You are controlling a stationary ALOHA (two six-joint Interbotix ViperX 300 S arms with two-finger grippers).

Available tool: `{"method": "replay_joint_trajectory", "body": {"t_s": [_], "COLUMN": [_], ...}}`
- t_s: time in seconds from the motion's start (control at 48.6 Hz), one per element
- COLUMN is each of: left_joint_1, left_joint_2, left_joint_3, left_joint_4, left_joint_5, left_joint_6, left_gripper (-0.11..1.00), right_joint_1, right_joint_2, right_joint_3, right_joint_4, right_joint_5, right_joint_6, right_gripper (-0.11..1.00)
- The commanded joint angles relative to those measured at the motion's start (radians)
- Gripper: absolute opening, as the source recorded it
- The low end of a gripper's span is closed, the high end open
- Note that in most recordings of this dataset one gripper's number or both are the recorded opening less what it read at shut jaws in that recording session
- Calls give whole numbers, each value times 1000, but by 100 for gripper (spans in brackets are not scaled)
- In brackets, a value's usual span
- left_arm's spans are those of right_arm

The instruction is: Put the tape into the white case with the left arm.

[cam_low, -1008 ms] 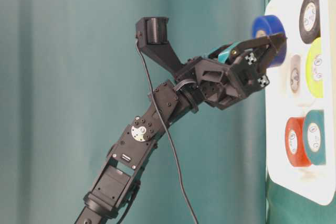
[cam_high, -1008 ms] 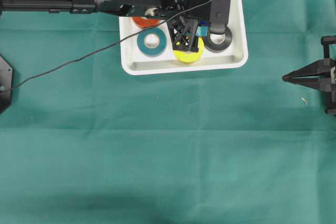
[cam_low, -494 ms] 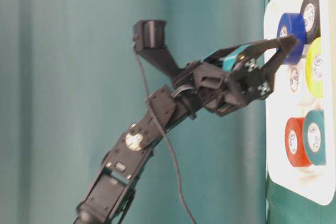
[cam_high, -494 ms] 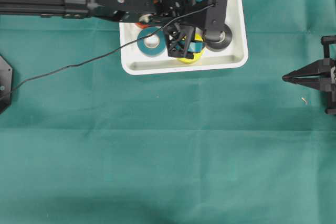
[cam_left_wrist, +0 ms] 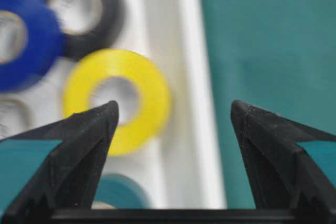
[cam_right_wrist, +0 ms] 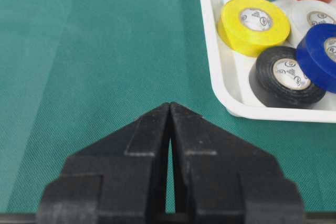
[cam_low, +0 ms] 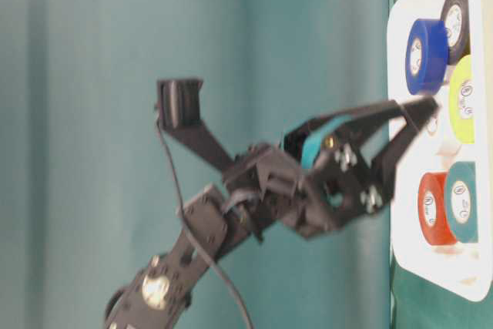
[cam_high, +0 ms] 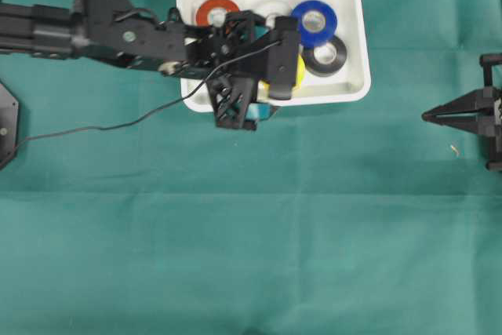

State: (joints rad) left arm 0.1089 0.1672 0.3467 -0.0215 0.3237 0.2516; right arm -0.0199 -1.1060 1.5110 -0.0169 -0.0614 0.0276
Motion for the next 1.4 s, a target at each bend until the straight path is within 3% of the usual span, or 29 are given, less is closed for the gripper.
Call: {"method": "replay_joint_trajectory", "body": {"t_s": [0.0, 0.473, 0.844, 1.111, 1.379], "left_joint_1": [-28, -107, -130, -135, -135], "left_joint_2": [-66, -232, -264, -318, -430], "left_joint_3": [18, 230, 328, 345, 449], "left_joint_4": [-5, -5, -5, -5, -5], "left_joint_5": [-6, -6, -123, -120, -130], "left_joint_6": [-18, -150, -163, -163, -164], "left_gripper": [86, 85, 85, 85, 85], "right_joint_1": [0, 0, 0, 0, 0], "right_joint_2": [6, 6, 6, 6, 6], "right_joint_3": [-9, -8, -8, -8, -9], "right_joint_4": [0, 0, 0, 0, 0], "right_joint_5": [-3, -3, -3, -3, -3], "right_joint_6": [2, 2, 2, 2, 2], "right_gripper": [-9, -9, -9, -9, -9]}}
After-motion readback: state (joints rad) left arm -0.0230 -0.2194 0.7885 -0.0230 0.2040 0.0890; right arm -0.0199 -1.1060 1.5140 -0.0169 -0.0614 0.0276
